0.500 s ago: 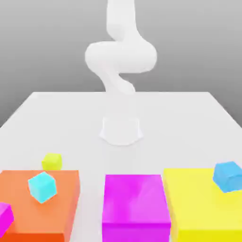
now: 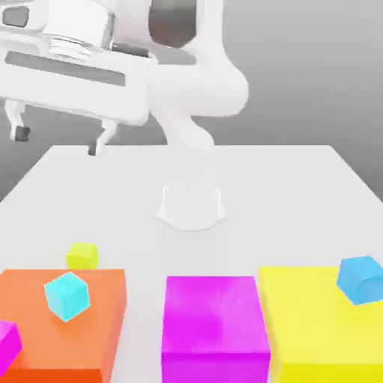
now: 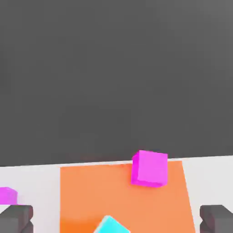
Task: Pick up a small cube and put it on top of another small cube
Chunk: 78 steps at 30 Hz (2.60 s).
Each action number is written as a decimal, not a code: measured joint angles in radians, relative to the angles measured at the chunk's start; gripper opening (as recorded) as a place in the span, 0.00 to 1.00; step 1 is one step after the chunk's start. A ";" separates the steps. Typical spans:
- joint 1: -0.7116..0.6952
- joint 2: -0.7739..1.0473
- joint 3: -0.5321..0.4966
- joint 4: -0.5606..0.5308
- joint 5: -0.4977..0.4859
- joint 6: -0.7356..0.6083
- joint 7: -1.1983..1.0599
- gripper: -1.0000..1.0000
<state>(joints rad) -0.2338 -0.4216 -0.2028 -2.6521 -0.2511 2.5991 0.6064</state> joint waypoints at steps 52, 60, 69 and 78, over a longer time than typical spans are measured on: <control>-0.336 0.381 -0.085 -0.315 0.187 0.330 -0.475 0.00; -0.295 0.330 -0.033 -0.237 0.220 0.203 -0.367 0.00; -0.232 0.320 0.030 -0.098 0.254 0.056 -0.189 0.00; -0.189 0.315 0.097 0.040 0.257 -0.089 0.009 0.00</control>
<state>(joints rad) -0.4231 -0.1070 -0.1057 -2.6123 0.0054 2.5099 0.6149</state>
